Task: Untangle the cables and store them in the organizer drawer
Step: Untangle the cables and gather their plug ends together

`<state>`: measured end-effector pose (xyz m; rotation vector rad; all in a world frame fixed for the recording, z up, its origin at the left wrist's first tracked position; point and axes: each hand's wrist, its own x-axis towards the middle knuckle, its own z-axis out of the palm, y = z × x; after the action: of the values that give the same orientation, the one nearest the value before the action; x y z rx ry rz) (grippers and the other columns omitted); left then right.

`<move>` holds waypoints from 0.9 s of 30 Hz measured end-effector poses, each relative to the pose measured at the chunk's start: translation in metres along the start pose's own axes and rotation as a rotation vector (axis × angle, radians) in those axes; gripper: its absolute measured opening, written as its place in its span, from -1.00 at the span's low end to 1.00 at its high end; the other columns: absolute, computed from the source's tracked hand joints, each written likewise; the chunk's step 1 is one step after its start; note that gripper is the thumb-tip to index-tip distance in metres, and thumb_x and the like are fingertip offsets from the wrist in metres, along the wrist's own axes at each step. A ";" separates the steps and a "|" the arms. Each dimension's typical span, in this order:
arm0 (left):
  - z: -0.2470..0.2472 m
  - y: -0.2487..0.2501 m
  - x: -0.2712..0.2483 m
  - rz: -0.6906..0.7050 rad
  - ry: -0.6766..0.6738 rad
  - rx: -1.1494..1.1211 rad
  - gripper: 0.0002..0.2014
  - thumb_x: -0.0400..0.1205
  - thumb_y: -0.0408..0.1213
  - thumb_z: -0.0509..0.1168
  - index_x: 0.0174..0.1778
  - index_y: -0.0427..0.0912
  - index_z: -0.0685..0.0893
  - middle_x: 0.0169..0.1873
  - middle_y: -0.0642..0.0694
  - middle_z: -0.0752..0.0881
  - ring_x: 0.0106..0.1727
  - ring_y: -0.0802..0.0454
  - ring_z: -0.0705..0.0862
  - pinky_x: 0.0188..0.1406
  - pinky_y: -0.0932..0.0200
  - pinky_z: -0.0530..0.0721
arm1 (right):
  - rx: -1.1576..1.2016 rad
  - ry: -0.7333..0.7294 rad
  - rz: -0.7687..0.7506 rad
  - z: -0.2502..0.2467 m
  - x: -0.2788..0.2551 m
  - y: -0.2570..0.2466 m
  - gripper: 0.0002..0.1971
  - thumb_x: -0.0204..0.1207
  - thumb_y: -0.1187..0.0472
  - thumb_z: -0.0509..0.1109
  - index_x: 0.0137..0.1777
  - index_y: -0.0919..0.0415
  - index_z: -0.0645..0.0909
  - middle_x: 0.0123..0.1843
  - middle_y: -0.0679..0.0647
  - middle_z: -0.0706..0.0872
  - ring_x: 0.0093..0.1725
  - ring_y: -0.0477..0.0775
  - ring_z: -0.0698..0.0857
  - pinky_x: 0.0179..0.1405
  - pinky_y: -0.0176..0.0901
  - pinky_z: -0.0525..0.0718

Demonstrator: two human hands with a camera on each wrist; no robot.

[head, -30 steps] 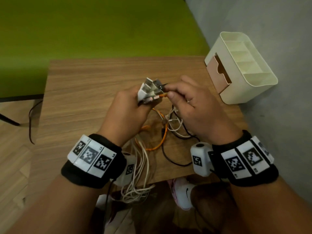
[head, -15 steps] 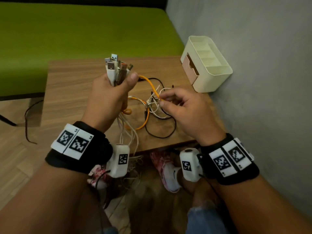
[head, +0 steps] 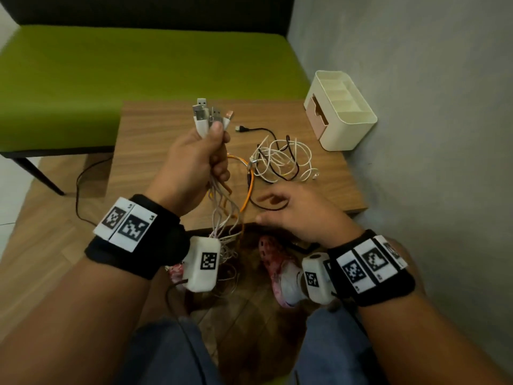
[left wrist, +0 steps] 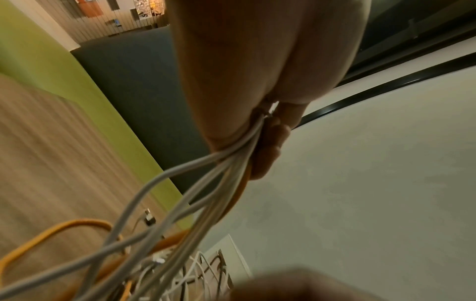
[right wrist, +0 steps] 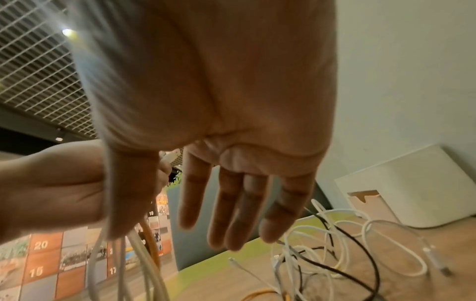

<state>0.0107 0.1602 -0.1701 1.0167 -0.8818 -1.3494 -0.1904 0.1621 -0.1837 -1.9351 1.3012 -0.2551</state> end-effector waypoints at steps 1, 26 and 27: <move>0.004 0.000 -0.005 -0.006 -0.023 -0.015 -0.75 0.81 -0.17 0.04 -0.11 -0.19 0.47 -0.53 0.03 0.29 -0.57 0.14 0.32 -0.54 0.26 0.43 | 0.067 -0.030 -0.047 0.002 -0.001 -0.004 -0.42 0.35 -0.03 0.64 0.39 -0.12 0.60 0.25 -0.26 0.62 0.30 -0.25 0.56 0.05 -0.52 0.48; -0.033 -0.023 0.019 -0.165 0.032 0.086 -0.80 0.81 -0.15 0.05 -0.08 -0.13 0.45 -0.51 0.04 0.32 -0.57 0.16 0.27 -0.58 0.29 0.36 | 0.026 0.012 0.090 0.033 0.072 0.047 -0.62 0.59 0.15 0.46 0.38 0.08 0.57 0.27 -0.04 0.68 0.27 -0.09 0.64 0.25 -0.22 0.58; -0.033 -0.025 0.022 -0.175 0.037 0.084 -0.79 0.81 -0.15 0.05 -0.08 -0.13 0.45 -0.53 0.05 0.31 -0.58 0.17 0.24 -0.60 0.30 0.31 | 0.045 0.048 0.086 0.034 0.077 0.050 -0.67 0.59 0.19 0.46 0.33 0.08 0.59 0.22 -0.04 0.70 0.23 -0.09 0.66 0.23 -0.23 0.60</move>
<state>0.0340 0.1414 -0.2061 1.2029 -0.8437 -1.4441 -0.1720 0.1038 -0.2603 -1.8407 1.3946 -0.2868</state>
